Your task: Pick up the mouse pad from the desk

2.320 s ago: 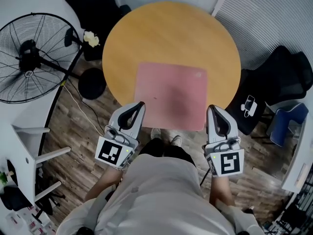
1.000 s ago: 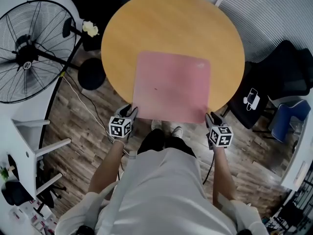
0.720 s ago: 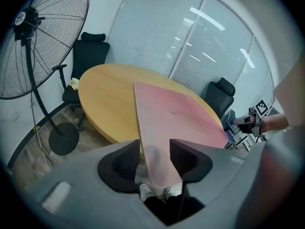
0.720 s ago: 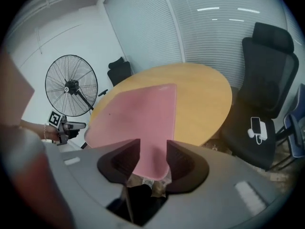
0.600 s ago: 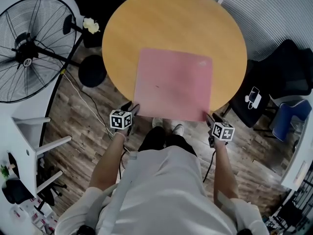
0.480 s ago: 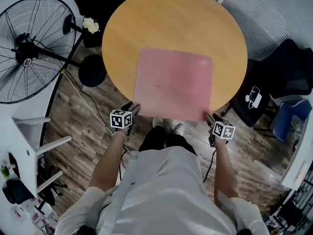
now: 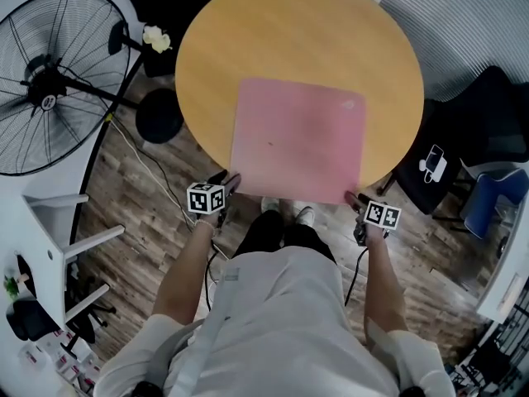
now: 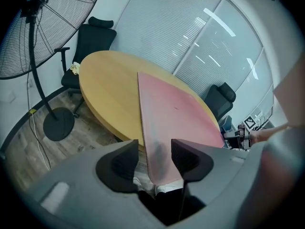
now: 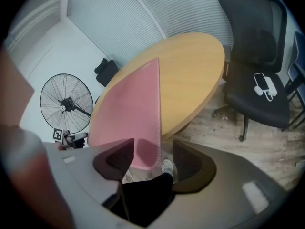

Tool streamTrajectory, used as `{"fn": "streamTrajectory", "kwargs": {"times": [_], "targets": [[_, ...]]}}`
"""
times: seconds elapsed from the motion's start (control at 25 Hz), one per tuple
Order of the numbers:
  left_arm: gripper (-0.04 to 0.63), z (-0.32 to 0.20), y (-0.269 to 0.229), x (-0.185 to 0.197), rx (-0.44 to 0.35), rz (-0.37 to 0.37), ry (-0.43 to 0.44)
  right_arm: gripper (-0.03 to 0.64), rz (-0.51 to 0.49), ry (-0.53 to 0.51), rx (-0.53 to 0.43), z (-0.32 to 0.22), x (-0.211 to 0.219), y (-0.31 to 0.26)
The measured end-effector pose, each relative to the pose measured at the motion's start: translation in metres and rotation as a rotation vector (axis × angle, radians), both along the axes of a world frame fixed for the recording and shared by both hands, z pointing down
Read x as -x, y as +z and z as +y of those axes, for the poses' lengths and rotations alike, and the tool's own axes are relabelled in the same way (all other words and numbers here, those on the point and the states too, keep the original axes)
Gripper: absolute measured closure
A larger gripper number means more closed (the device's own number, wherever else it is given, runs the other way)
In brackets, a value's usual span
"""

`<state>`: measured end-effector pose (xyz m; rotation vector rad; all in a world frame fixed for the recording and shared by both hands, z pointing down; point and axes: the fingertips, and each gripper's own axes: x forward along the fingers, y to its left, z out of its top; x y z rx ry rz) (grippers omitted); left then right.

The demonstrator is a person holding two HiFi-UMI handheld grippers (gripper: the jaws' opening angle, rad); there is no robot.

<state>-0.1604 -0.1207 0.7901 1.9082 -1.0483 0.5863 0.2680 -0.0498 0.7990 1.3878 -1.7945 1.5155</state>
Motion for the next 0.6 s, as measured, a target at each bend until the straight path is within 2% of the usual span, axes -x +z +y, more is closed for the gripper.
{"fn": "streamTrajectory", "kwargs": {"times": [0.24, 0.44, 0.52, 0.6], "targets": [[0.374, 0.015, 0.012, -0.011, 0.062, -0.002, 0.078, 0.401, -0.068, 0.019, 0.019, 0.004, 0.011, 0.010], [0.388, 0.015, 0.015, -0.012, 0.063, 0.005, 0.056, 0.468, -0.078, 0.016, 0.008, 0.003, 0.012, 0.007], [0.417, 0.014, 0.013, -0.009, 0.057, 0.001, 0.056, 0.511, -0.073, 0.010, 0.001, 0.004, 0.009, 0.005], [0.492, 0.013, 0.008, -0.005, 0.042, -0.004, 0.053, 0.568, -0.066, -0.005, -0.009, 0.004, 0.007, 0.001]]}}
